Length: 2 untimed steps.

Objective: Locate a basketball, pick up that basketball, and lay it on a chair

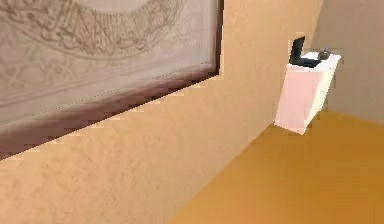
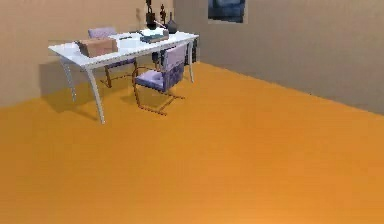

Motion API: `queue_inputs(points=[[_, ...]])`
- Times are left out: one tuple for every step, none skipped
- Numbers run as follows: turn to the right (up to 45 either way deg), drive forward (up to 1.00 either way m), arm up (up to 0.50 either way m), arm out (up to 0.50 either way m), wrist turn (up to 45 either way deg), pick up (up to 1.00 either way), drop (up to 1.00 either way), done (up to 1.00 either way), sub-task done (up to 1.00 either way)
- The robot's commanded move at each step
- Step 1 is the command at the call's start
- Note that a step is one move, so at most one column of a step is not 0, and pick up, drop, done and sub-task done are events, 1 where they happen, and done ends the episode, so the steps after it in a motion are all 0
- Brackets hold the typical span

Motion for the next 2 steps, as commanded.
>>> queue_inputs(points=[[45.0, 0.0, 0.0, 0.0, 0.0, 0.0, 0.0, 0.0, 0.0], [45.0, 0.0, 0.0, 0.0, 0.0, 0.0, 0.0, 0.0, 0.0]])
